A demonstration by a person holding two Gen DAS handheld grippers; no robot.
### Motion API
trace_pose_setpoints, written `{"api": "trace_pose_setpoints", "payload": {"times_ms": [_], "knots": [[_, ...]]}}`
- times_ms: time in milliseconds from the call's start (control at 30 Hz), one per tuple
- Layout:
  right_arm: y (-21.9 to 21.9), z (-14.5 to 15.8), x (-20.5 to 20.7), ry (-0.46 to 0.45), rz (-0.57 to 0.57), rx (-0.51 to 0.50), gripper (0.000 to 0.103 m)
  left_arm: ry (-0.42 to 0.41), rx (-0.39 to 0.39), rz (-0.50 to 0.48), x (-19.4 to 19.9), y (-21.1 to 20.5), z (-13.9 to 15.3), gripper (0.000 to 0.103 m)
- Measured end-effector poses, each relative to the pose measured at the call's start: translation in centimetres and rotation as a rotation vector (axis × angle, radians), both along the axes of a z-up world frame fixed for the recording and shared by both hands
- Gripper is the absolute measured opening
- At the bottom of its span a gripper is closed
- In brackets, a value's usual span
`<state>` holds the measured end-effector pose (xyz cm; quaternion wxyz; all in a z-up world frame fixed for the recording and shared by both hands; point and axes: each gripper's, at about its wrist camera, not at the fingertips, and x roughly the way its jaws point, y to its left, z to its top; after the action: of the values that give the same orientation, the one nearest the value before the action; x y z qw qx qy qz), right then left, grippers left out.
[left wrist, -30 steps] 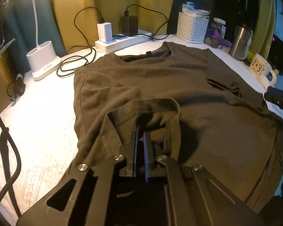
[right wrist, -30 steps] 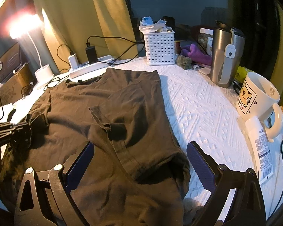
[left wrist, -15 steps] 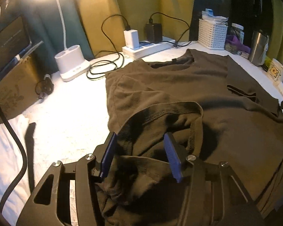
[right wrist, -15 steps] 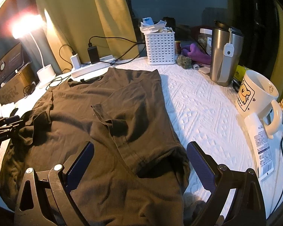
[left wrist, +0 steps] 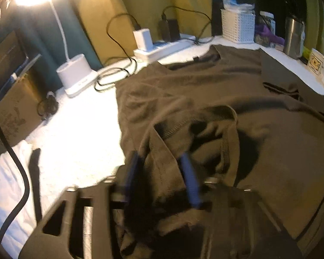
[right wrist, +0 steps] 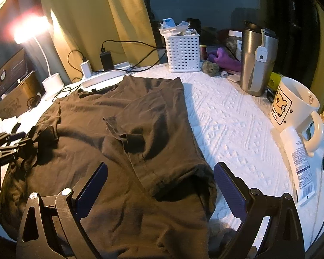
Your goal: Fold small clothes
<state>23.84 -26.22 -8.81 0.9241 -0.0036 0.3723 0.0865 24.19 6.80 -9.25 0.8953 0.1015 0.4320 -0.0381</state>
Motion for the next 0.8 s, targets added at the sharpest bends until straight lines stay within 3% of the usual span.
{"api": "trace_pose_setpoints", "payload": {"times_ms": [67, 133, 400, 533, 800], "knots": [[-0.2, 0.0, -0.1, 0.000, -0.005, 0.003, 0.099, 0.005, -0.008, 0.001, -0.3, -0.2, -0.3, 0.014], [-0.2, 0.0, -0.2, -0.001, -0.005, 0.005, 0.099, 0.005, -0.017, -0.002, -0.6, -0.3, -0.2, 0.009], [-0.3, 0.0, -0.8, -0.001, 0.000, 0.018, 0.099, -0.090, -0.012, -0.055, -3.5, -1.8, 2.4, 0.009], [-0.2, 0.0, -1.3, -0.006, 0.005, 0.026, 0.099, -0.071, -0.003, -0.084, -3.5, -2.7, 1.7, 0.008], [-0.9, 0.0, -2.1, -0.011, -0.004, 0.027, 0.099, -0.072, -0.006, 0.025, -2.9, -1.3, 1.6, 0.010]]}}
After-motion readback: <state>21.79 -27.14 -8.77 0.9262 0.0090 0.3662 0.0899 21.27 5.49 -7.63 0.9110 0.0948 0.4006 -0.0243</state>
